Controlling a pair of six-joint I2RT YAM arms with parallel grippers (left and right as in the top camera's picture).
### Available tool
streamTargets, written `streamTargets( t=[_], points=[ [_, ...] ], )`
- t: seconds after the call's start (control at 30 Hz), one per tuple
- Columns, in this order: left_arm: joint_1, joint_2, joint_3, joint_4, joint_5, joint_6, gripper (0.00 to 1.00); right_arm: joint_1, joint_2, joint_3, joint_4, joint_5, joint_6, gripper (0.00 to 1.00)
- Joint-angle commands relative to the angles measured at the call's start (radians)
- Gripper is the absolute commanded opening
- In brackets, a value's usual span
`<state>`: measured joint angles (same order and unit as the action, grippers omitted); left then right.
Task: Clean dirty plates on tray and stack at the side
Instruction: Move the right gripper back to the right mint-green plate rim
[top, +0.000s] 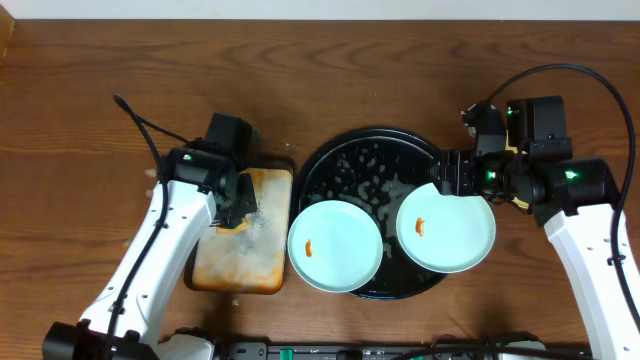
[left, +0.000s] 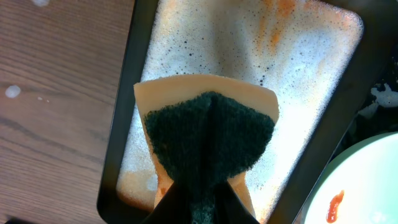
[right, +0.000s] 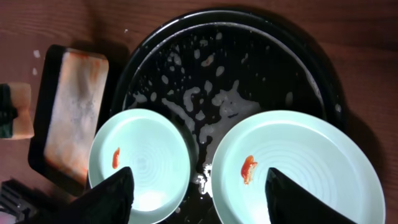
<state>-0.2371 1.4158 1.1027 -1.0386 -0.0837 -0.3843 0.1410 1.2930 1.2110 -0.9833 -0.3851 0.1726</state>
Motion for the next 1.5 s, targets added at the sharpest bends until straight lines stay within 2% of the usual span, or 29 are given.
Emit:
streamTargets(
  t=[0.0,0.13,1.47],
  points=[
    [0.005,-0.002,-0.004,0.001,-0.001,0.014,0.13,0.011,-0.010,0.006,-0.001,0.004,-0.013,0.70],
    [0.005,-0.002,-0.004,0.001,-0.001,0.014,0.13,0.011,-0.010,0.006,-0.001,0.004,-0.013,0.79],
    [0.005,-0.002,-0.004,0.001,-0.001,0.014,0.13,0.011,-0.010,0.006,-0.005,0.003,-0.013,0.81]
  ],
)
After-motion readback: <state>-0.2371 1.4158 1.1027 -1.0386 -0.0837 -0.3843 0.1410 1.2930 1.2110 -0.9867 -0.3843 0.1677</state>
